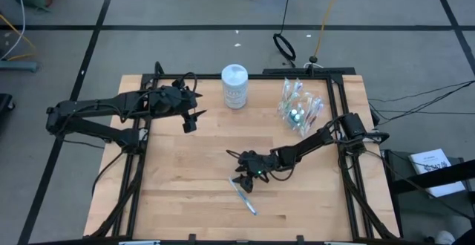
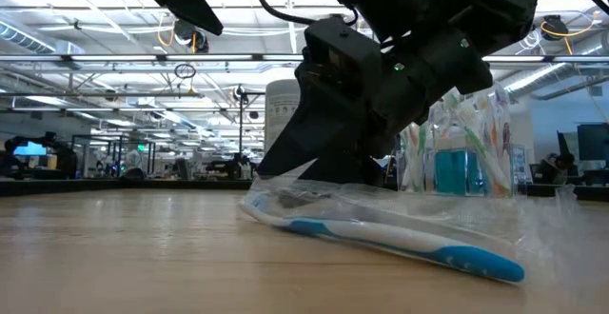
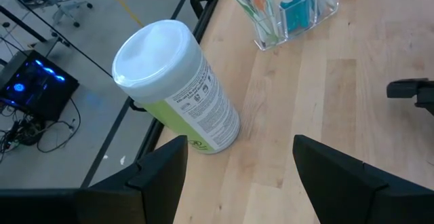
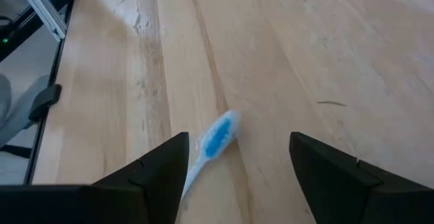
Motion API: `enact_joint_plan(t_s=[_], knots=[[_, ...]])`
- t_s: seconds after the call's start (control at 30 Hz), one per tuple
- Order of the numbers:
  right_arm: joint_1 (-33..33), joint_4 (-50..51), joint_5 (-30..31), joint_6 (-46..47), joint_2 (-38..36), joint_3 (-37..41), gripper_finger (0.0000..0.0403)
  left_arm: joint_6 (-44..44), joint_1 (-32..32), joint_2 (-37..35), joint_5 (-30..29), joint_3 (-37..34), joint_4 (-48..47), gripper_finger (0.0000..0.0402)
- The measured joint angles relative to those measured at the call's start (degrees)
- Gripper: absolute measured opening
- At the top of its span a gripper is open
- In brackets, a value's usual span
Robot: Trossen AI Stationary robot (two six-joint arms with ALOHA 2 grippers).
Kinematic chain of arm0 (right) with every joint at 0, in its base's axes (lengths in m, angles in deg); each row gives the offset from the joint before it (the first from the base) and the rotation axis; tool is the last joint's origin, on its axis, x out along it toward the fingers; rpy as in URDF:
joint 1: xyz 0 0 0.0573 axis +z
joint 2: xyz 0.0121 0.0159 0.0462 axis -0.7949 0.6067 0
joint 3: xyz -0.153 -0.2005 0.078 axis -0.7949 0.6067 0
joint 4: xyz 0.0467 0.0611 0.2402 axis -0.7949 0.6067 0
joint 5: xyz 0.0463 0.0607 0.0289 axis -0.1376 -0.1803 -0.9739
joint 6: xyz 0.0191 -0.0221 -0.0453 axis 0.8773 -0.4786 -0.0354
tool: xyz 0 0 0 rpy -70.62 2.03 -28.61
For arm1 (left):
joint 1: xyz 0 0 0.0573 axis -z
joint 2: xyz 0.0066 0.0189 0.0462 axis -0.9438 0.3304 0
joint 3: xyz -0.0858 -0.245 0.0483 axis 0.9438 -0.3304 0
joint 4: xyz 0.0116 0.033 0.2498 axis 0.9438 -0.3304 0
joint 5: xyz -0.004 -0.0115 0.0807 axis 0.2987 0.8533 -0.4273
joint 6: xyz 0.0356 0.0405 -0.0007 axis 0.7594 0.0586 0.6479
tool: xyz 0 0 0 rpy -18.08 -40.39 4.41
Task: Pick & Place toothbrushing station
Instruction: Put the blue toothbrush into the transparent organizer
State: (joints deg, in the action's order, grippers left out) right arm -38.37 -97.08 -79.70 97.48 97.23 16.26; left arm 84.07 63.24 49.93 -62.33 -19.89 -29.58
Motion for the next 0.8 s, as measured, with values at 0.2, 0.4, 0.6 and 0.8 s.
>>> enact_joint_plan(t_s=[0.2,0.4,0.6,0.8], knots=[[0.1,-1.8,0.2,-0.2,0.9,0.0,0.0249,-0.1,0.0,0.0,0.0,0.0,0.0,0.0271],[0.3,-9.6,-1.5,-1.0,4.5,-0.2,0.0227,-0.1,0.0,0.0,0.0,0.0,0.1,0.0271],[0.0,-9.8,-1.3,-6.3,5.5,-0.1,0.0196,-0.2,0.0,0.0,0.0,0.0,0.3,0.0271],[-0.8,-9.7,-1.7,-10.4,5.6,0.0,0.0123,-0.4,0.0,0.0,0.0,0.0,0.3,0.0271]])
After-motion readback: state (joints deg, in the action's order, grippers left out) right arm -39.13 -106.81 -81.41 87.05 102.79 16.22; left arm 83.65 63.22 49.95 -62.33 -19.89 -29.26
